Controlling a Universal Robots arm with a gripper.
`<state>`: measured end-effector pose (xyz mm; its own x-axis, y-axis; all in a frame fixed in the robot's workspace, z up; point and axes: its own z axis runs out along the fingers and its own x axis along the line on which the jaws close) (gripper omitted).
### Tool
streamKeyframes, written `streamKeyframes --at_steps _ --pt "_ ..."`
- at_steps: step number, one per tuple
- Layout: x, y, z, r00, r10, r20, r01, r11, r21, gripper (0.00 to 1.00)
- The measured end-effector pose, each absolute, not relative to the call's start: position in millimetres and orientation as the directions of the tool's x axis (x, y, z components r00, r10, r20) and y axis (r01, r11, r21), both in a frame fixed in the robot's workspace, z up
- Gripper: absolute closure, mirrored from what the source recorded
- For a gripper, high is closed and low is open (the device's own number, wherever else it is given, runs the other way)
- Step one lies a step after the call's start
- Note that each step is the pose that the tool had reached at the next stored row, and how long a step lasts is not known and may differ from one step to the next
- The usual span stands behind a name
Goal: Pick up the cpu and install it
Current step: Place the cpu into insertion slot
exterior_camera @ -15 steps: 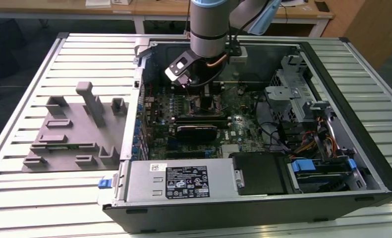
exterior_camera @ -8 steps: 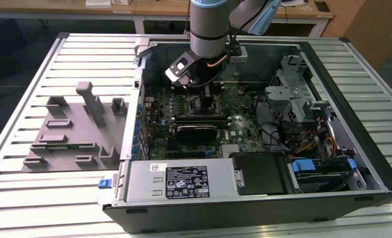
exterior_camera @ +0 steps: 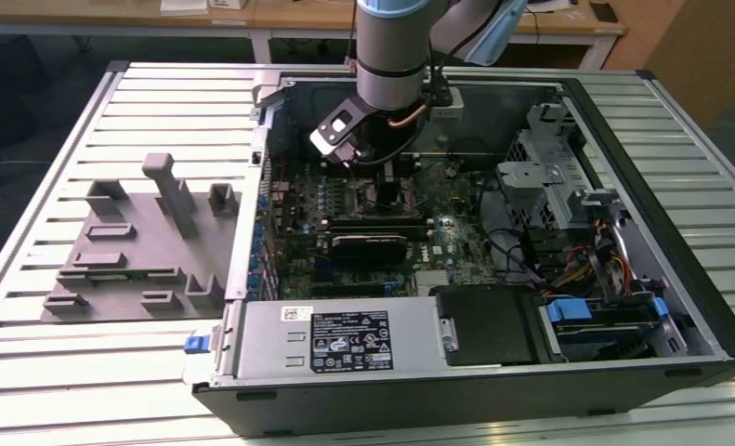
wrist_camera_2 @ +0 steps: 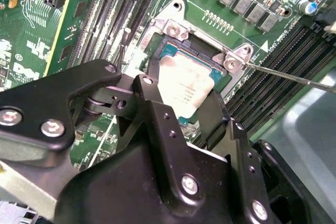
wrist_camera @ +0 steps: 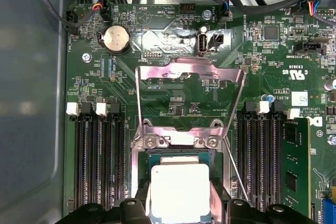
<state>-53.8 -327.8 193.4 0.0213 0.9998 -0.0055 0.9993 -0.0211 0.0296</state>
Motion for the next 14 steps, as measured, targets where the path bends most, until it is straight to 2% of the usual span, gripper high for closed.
streamKeyframes --at_steps 14 --pt "-53.9 -327.7 192.5 0.038 0.999 0.002 0.999 -0.038 0.03 0.47"
